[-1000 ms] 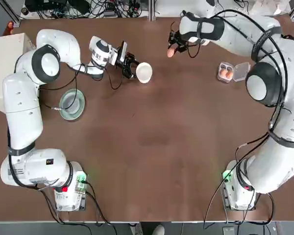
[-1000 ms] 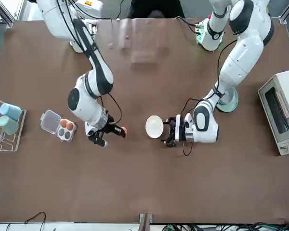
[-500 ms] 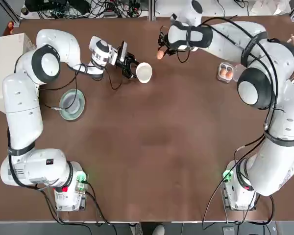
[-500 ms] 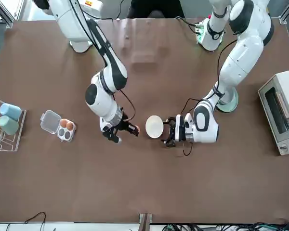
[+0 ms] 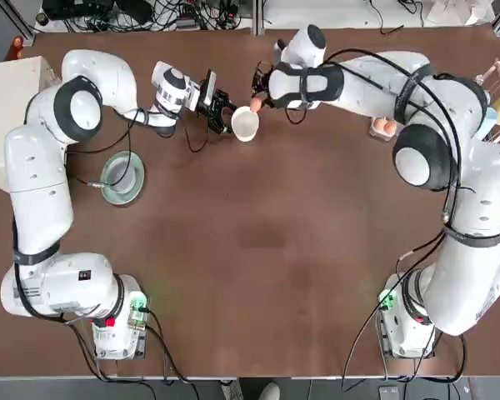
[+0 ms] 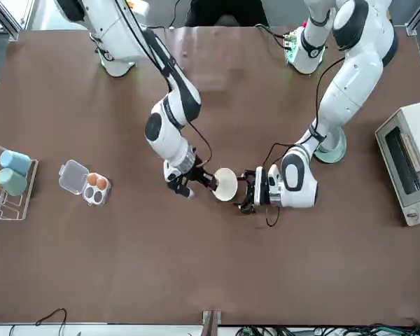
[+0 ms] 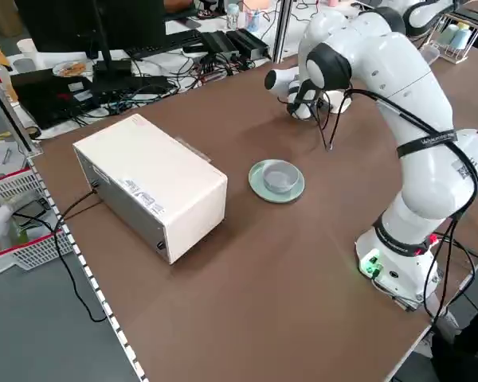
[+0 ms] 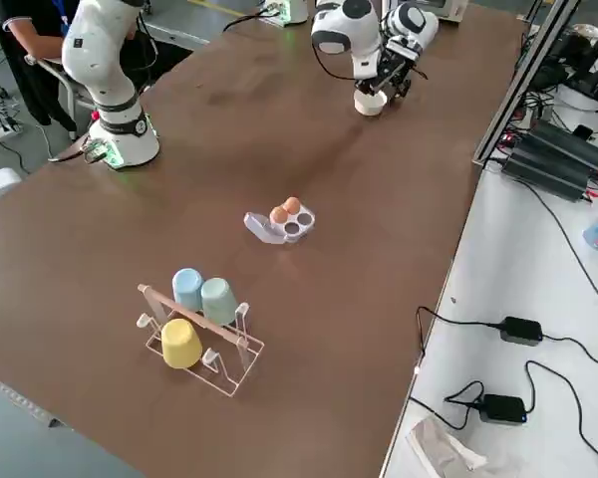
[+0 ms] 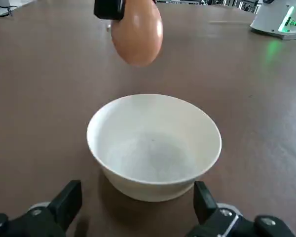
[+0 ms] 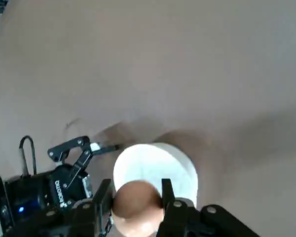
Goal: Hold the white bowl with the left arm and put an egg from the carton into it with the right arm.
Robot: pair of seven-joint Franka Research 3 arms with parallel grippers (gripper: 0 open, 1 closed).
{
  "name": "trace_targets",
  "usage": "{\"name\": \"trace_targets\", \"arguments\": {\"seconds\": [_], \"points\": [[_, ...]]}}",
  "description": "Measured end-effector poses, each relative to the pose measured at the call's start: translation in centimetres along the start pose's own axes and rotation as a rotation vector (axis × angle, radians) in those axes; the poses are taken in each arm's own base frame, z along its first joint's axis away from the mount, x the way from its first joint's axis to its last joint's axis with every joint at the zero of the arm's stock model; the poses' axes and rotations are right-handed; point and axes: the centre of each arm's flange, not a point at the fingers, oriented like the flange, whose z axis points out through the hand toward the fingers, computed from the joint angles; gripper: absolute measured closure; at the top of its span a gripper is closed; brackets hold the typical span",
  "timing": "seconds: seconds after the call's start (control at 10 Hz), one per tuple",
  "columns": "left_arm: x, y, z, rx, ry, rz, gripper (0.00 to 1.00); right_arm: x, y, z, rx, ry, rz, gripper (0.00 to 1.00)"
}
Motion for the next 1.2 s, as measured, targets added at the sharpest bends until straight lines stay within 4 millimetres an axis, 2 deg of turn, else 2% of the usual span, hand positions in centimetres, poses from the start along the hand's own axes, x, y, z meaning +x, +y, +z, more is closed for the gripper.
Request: {"name": "trace_targets", "arguments": {"seconds": [0.2,0.5,0.7,0.8,1.0,1.1,1.2], "points": [[0.0,0.0,0.0,0.000,0.000,0.000,0.00,-1.5,-0.1,1.3,0.013,-0.001,-0.007,0.55],[0.1,0.1,0.2,-0.003,0.000,0.000,0.00,-2.8,0.7,3.5,0.016,0.008,-0.011,0.55],[0.1,0.3,0.4,-0.009,0.001,0.001,0.00,-3.2,0.8,4.0,0.014,0.005,-0.001,0.52],[0.2,0.4,0.6,-0.013,0.002,0.001,0.00,-3.1,0.7,3.9,0.017,0.006,0.016,0.41],[0.2,0.5,0.9,-0.018,0.003,0.001,0.00,-3.2,0.3,3.8,0.024,0.005,0.032,0.11],[0.2,0.5,1.0,-0.019,0.003,0.001,0.00,-3.2,0.3,3.8,0.025,0.005,0.034,0.02],[0.2,0.5,1.0,-0.019,0.003,0.001,0.00,-3.1,0.3,3.7,0.026,0.006,0.037,0.02]]}}
